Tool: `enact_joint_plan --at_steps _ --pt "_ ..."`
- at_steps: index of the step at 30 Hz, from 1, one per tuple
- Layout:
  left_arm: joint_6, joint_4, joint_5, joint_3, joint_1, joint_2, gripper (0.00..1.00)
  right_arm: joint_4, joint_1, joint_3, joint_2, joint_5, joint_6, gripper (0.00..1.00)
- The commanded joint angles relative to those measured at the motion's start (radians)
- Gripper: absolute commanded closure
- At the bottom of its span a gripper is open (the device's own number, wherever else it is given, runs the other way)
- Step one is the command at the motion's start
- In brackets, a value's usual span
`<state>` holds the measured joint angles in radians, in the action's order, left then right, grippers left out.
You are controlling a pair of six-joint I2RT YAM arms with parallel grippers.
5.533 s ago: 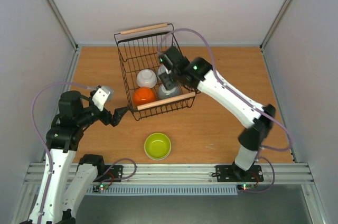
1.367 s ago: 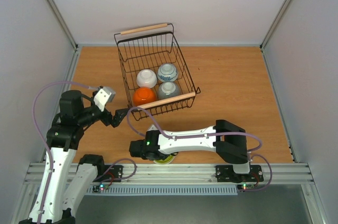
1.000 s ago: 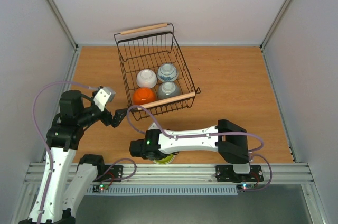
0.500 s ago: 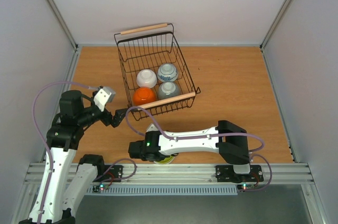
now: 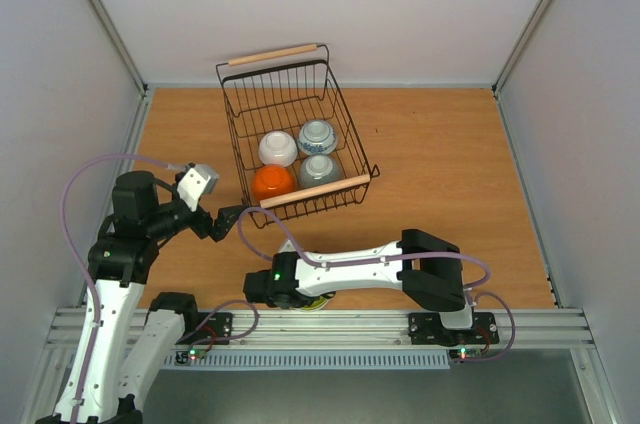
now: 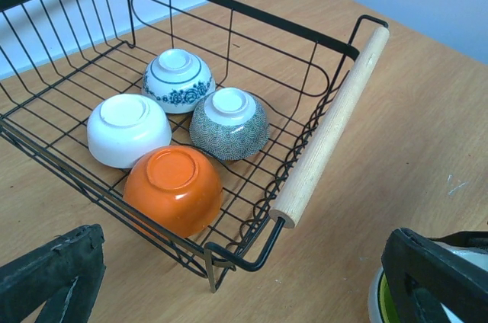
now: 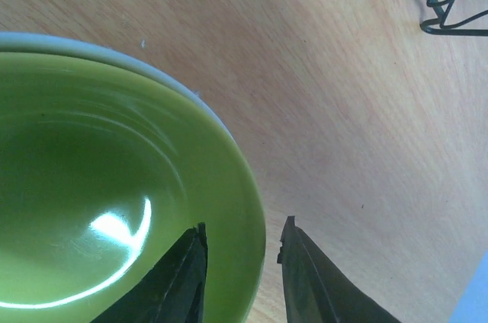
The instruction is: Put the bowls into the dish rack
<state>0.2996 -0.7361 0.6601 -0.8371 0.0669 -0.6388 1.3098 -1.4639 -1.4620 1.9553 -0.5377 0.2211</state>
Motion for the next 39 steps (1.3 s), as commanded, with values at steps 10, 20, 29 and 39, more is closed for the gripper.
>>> enact_joint_plan --at_steps 10,20,29,39 --pt "0.006 0.028 0.015 0.012 0.001 0.014 0.01 0.004 -0.009 0.016 0.02 0.004 0.027 0.82" --pt "0.006 0.028 0.015 0.011 0.001 0.013 0.01 0.046 -0.009 0.007 -0.009 -0.026 0.043 0.99" --pt "0.006 0.028 0.013 0.01 0.001 0.017 0.01 0.06 -0.011 0.011 -0.088 -0.059 0.046 0.99" --pt "0.006 0.029 0.013 0.012 0.001 0.016 0.01 0.069 -0.033 -0.012 -0.081 -0.037 0.065 0.85"
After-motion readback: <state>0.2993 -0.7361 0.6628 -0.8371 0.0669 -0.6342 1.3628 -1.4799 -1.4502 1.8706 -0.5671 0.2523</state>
